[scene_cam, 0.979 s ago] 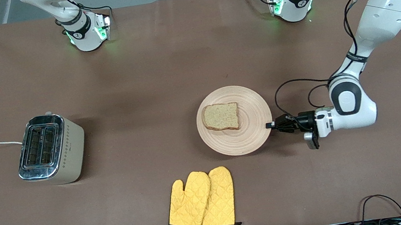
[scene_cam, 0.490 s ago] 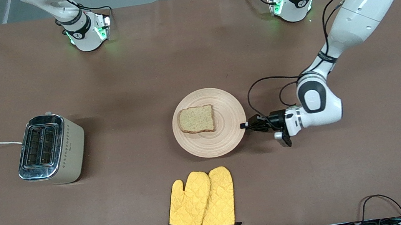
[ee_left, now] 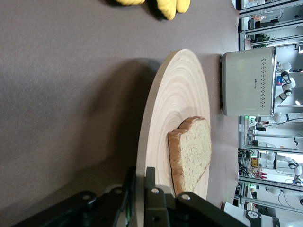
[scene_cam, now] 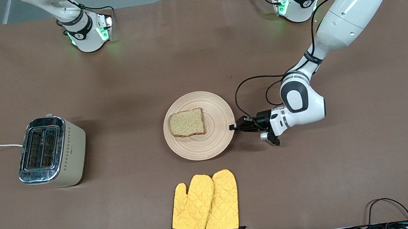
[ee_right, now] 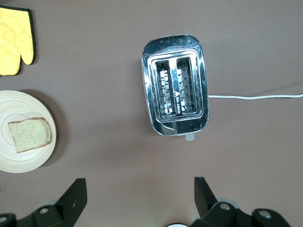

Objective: Move plate and put bread in toaster

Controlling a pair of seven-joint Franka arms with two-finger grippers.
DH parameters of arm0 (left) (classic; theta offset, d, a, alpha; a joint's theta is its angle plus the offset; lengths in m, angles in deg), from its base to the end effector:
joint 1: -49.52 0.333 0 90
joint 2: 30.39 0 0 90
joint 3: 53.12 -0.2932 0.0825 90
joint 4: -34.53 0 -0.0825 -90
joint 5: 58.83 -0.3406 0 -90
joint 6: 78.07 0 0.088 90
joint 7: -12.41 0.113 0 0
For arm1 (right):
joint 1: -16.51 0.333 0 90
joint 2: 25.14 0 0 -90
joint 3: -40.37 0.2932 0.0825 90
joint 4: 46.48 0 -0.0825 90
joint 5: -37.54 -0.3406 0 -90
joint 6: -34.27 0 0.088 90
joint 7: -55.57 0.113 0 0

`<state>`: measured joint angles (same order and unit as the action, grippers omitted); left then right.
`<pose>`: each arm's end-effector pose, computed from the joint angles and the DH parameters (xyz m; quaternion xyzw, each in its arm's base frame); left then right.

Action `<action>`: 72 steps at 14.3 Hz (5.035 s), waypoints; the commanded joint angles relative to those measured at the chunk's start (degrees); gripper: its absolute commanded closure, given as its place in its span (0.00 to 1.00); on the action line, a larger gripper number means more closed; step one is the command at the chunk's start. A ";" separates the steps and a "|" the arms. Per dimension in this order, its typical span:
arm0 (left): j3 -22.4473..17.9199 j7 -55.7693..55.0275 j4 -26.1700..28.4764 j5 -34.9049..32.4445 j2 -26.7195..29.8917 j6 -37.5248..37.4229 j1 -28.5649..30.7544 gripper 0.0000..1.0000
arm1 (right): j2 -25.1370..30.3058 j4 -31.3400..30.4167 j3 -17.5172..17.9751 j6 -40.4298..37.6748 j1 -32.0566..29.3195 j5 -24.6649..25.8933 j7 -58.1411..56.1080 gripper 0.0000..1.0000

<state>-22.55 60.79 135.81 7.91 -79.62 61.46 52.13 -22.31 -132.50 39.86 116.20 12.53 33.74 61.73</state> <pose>0.5427 -0.2718 0.1429 0.8595 -0.0636 -0.0033 0.5072 0.4810 -0.0296 0.6376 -0.9955 0.0885 0.0115 0.0329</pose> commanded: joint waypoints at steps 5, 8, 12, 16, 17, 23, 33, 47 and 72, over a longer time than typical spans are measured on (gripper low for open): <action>-0.16 -3.89 -0.20 0.85 3.60 1.62 3.26 0.00 | 0.69 -9.06 0.69 6.83 3.18 -3.85 5.61 0.00; -2.79 -11.18 -1.51 -8.77 7.21 1.19 6.86 0.00 | 0.69 -13.02 0.69 13.32 7.48 -3.76 7.90 0.00; -3.15 -24.26 -6.51 -32.24 8.53 -4.50 13.81 0.00 | -0.62 -18.45 0.69 23.67 14.07 -3.76 14.21 0.00; -3.24 -40.07 -8.54 -47.20 16.69 -12.50 16.54 0.00 | -3.95 -28.14 0.77 40.91 18.82 -3.85 18.07 0.00; -3.24 -45.17 -8.98 -51.76 19.23 -15.22 16.46 0.00 | -6.32 -28.24 0.77 42.86 20.23 -3.85 19.92 0.00; -1.40 -57.96 -13.11 -72.97 31.37 -35.00 15.75 0.00 | -13.10 -30.70 0.60 50.96 31.64 -3.76 29.76 0.00; -5.93 -56.12 -19.62 -77.74 41.31 -47.68 11.64 0.00 | -24.88 -29.47 0.25 61.33 40.28 -2.18 33.04 0.10; -24.68 -55.33 -13.12 -71.67 52.22 -57.43 -2.80 0.00 | -32.00 -23.58 0.33 61.07 40.37 -0.25 34.00 0.35; -24.68 -54.27 -13.03 -67.19 51.34 -56.21 1.34 0.00 | -34.56 -1.12 -1.51 27.21 40.54 4.83 34.97 1.00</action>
<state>-47.23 5.71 121.88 -60.09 -29.03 4.41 53.29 -56.84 -142.04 39.34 154.39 52.98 35.20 95.63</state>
